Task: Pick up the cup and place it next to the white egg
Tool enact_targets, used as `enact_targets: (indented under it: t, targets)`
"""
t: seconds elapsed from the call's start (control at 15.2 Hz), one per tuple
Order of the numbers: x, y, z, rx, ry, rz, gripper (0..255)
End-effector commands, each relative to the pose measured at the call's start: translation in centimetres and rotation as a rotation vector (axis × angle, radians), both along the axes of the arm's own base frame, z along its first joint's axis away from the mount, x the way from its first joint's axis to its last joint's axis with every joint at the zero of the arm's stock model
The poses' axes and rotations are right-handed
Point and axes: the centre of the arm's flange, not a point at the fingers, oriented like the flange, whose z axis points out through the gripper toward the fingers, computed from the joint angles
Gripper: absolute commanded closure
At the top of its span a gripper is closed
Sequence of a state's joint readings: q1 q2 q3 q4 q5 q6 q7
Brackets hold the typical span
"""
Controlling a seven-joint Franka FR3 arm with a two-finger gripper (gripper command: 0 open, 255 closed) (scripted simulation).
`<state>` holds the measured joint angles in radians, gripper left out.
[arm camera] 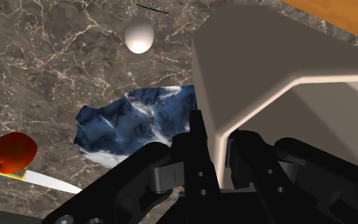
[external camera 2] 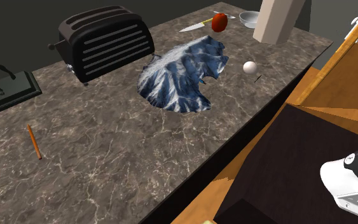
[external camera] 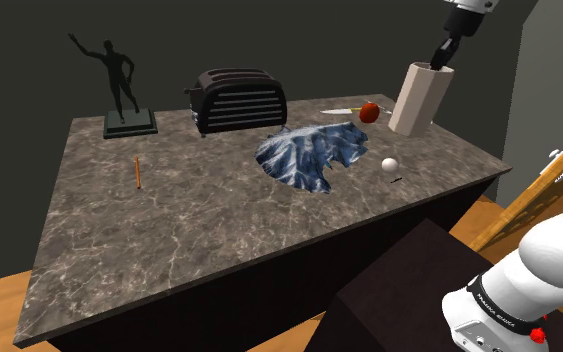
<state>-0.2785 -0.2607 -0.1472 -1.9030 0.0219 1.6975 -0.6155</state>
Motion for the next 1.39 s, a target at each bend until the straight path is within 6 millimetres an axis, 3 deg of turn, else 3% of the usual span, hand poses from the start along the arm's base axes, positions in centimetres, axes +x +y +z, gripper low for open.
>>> enact_targets:
  t: [0.0, 0.86, 1.32]
  targets:
    - [-0.6, -2.8, 0.1, 0.000, -0.001, 0.001, 255]
    - [-4.1, -19.1, 0.2, 0.000, -0.001, 0.001, 255]
    - [-4.1, -19.1, -3.5, 0.000, -0.001, 0.001, 255]
